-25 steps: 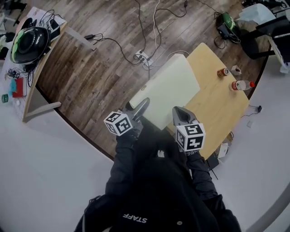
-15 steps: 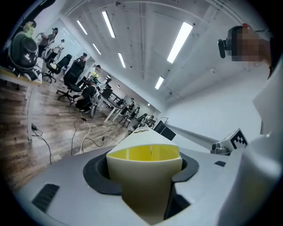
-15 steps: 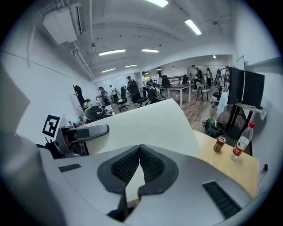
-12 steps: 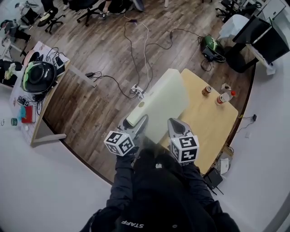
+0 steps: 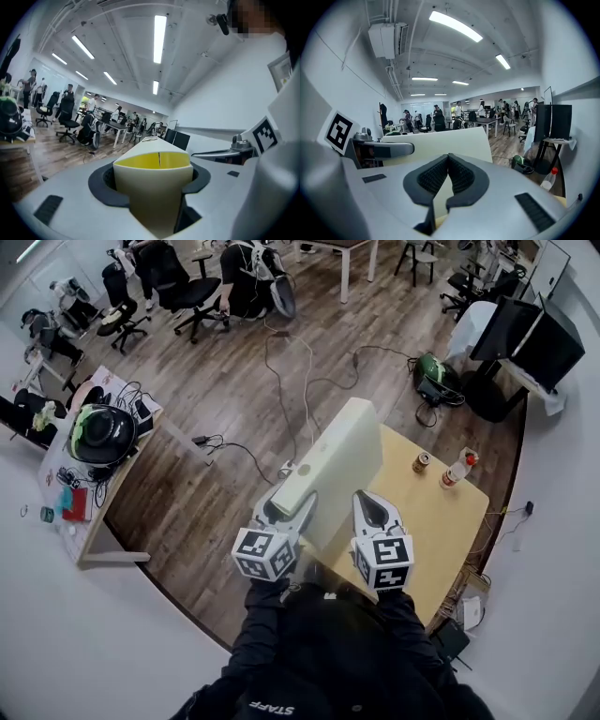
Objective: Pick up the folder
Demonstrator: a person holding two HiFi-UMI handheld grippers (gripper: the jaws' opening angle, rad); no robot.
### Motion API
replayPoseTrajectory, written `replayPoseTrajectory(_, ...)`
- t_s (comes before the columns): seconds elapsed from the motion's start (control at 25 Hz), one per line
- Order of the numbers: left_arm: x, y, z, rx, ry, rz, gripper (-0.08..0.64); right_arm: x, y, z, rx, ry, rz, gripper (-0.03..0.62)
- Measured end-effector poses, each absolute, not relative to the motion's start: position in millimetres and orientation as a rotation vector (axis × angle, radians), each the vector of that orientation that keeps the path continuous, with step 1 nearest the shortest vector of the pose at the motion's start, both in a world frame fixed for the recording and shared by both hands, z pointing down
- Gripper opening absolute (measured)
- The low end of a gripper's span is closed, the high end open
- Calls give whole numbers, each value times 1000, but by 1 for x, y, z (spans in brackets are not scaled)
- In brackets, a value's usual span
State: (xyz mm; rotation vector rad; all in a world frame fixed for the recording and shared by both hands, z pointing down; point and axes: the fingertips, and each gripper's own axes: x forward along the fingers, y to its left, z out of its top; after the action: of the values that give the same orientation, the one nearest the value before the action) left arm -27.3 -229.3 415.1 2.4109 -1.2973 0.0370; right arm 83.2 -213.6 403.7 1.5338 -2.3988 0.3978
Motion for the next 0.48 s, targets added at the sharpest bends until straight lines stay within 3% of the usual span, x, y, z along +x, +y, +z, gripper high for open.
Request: replayPoseTrajectory(0.48, -9, -228, 338, 2579, -1453, 60, 291, 98, -224, 336, 1643, -2481, 211, 21)
